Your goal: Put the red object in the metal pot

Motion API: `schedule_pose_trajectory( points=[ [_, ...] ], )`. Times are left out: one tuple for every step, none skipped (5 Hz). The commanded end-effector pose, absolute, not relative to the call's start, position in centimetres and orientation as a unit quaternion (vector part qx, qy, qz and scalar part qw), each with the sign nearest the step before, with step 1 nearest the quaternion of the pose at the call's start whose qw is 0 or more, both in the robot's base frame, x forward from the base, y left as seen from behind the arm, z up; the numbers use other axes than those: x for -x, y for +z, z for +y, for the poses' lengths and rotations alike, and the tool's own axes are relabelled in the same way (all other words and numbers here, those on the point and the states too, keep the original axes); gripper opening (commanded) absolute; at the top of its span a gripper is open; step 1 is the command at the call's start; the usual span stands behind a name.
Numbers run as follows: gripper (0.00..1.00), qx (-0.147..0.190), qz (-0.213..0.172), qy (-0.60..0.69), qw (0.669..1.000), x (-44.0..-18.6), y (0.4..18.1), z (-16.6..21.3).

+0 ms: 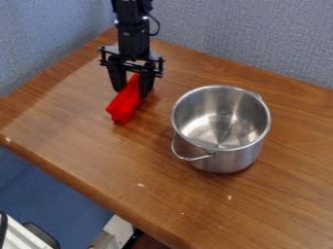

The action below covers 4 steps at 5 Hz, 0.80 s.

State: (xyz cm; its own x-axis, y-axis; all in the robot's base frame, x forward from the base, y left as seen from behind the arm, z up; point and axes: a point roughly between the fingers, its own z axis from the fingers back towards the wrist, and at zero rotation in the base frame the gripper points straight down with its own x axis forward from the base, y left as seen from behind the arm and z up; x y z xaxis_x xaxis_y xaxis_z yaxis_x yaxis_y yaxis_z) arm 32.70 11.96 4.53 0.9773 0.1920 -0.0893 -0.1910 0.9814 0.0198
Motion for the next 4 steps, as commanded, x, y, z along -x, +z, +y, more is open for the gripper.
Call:
schedule_pose_trajectory(
  points=[
    [0.00, -0.023, -0.028, 0.089, 0.995, -34.11, 9.63, 11.78],
    [0.00, -0.023, -0.028, 0.089, 0.995, -34.15, 9.77, 11.77],
    [0.00, -0.025, -0.029, 0.089, 0.995, -34.05, 9.99, 11.71],
    [0.00, -0.026, -0.029, 0.089, 0.995, -33.96, 10.22, 11.65]
  ],
)
